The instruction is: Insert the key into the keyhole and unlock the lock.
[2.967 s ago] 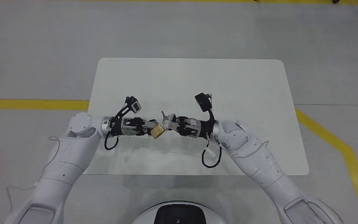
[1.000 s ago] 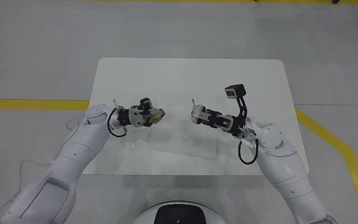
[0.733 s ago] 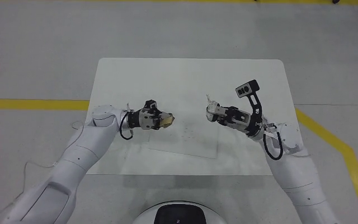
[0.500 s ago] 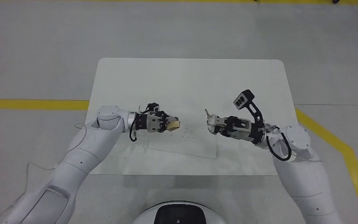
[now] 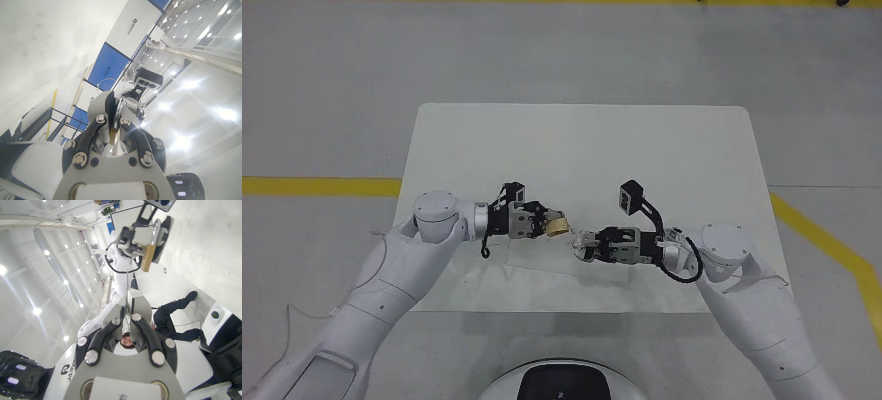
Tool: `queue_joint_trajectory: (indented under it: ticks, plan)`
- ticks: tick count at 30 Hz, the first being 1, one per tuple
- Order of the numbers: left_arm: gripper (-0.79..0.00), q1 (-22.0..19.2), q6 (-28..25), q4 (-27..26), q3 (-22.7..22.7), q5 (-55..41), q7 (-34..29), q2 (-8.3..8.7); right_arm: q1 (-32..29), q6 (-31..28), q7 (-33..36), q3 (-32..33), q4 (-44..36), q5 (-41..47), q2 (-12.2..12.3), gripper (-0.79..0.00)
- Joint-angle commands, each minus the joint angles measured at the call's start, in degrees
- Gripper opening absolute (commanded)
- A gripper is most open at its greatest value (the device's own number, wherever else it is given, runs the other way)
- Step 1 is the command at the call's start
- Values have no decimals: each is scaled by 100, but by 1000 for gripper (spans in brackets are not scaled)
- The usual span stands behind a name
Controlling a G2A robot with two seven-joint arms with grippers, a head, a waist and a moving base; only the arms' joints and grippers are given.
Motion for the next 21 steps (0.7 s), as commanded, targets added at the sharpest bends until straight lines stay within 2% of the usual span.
queue_joint_trajectory:
  ticks: [1, 8, 21]
  plan:
    - [-785, 117, -9, -191, -84, 84, 115, 35, 2, 9, -12, -55, -24, -76, 0, -785]
    - [-785, 334, 257, -450, -264, 11, 270, 87, -71, -84, -107, -166, -111, -284, 5, -785]
    - [-785, 343, 528, -448, -275, -30, 544, 70, 15, 57, -178, -336, -32, -102, -29, -785]
